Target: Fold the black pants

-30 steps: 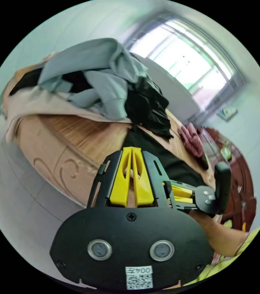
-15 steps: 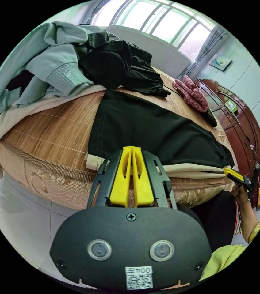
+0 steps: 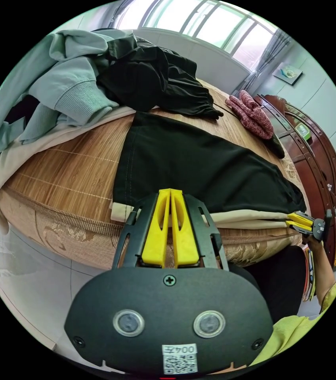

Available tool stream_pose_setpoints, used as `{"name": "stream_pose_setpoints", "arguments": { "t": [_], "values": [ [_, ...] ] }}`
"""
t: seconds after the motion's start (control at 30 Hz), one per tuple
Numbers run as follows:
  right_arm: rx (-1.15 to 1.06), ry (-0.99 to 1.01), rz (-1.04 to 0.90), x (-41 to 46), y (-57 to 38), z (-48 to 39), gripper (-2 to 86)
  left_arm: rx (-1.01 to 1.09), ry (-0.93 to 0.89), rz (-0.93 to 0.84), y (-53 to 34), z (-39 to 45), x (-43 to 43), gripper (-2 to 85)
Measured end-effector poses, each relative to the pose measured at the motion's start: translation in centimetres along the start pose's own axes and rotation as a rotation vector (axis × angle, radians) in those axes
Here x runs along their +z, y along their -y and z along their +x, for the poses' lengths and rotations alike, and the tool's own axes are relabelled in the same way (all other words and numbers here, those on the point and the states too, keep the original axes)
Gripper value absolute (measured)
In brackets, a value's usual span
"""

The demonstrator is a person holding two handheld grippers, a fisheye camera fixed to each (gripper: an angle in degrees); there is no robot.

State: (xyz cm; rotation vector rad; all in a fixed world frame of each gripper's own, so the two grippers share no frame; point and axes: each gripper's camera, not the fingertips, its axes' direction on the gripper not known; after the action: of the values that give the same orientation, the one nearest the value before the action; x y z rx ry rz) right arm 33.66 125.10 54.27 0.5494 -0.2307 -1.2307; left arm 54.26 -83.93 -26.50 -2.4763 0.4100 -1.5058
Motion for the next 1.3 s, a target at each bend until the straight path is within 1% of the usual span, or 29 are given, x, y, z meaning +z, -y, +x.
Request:
{"name": "stream_pose_setpoints", "arguments": {
  "t": [0.17, 0.33, 0.6, 0.73, 0.83, 1.0, 1.17, 1.23, 1.3],
  "values": [
    [0.009, -0.005, 0.007, -1.3, 0.7, 1.2, 5.6, 0.003, -0.003, -0.003, 0.3, 0.1, 0.6, 0.1],
    [-0.023, -0.005, -0.035, -2.1, 0.7, 1.7, 6.4, -0.004, -0.009, -0.004, 0.7, -0.1, 1.0, 0.1],
    [-0.057, 0.03, -0.04, -4.5, 0.1, 2.2, 7.7, -0.014, -0.028, -0.008, 1.5, -1.0, 1.4, 0.1],
    [-0.029, -0.033, -0.043, -5.7, -0.6, 3.0, 6.7, -0.015, -0.034, -0.008, 2.0, -1.4, 1.3, 0.1],
    [-0.018, -0.04, -0.037, -6.5, -0.7, 3.3, 6.0, -0.019, -0.039, -0.002, 2.2, -1.8, 1.2, 0.2],
    [-0.065, -0.072, -0.054, -7.8, -0.6, 2.7, 5.5, -0.025, -0.044, -0.008, 3.1, -2.6, 1.0, 0.2],
    [-0.07, -0.06, -0.056, -9.8, -1.5, 3.5, 7.9, -0.029, -0.056, -0.009, 3.9, -3.5, 0.6, 0.2],
    [-0.053, -0.064, -0.06, -10.4, -1.7, 4.0, 7.5, -0.031, -0.059, -0.007, 4.2, -3.8, 0.4, 0.2],
    [-0.05, -0.093, -0.059, -10.9, -1.8, 4.2, 5.2, -0.031, -0.059, -0.006, 4.6, -4.2, 0.2, 0.2]
  ]
}}
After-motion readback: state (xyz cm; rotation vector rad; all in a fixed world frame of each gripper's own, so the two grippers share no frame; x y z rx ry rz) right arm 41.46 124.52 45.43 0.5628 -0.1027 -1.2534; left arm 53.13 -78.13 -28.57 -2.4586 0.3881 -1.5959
